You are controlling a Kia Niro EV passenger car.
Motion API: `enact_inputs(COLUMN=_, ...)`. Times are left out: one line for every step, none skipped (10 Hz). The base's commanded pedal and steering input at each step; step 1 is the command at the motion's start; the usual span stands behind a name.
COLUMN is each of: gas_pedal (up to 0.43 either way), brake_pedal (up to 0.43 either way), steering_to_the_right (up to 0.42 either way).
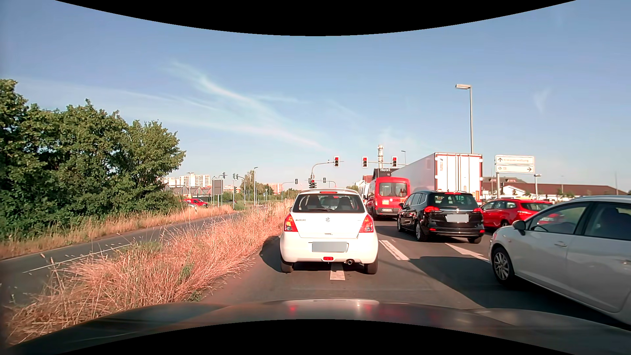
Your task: Follow the waypoints while adhering to traffic rules and regulations
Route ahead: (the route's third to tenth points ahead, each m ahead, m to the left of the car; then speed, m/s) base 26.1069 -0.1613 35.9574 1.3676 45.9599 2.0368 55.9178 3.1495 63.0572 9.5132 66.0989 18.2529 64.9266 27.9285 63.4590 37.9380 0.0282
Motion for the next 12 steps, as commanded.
enact_inputs(gas_pedal=0.000, brake_pedal=0.244, steering_to_the_right=-0.004)
enact_inputs(gas_pedal=0.000, brake_pedal=0.244, steering_to_the_right=-0.004)
enact_inputs(gas_pedal=0.000, brake_pedal=0.244, steering_to_the_right=-0.004)
enact_inputs(gas_pedal=0.000, brake_pedal=0.244, steering_to_the_right=-0.004)
enact_inputs(gas_pedal=0.000, brake_pedal=0.250, steering_to_the_right=-0.005)
enact_inputs(gas_pedal=0.000, brake_pedal=0.250, steering_to_the_right=-0.005)
enact_inputs(gas_pedal=0.000, brake_pedal=0.250, steering_to_the_right=-0.005)
enact_inputs(gas_pedal=0.000, brake_pedal=0.250, steering_to_the_right=-0.005)
enact_inputs(gas_pedal=0.000, brake_pedal=0.250, steering_to_the_right=-0.004)
enact_inputs(gas_pedal=0.000, brake_pedal=0.250, steering_to_the_right=-0.004)
enact_inputs(gas_pedal=0.000, brake_pedal=0.244, steering_to_the_right=-0.004)
enact_inputs(gas_pedal=0.000, brake_pedal=0.250, steering_to_the_right=-0.004)
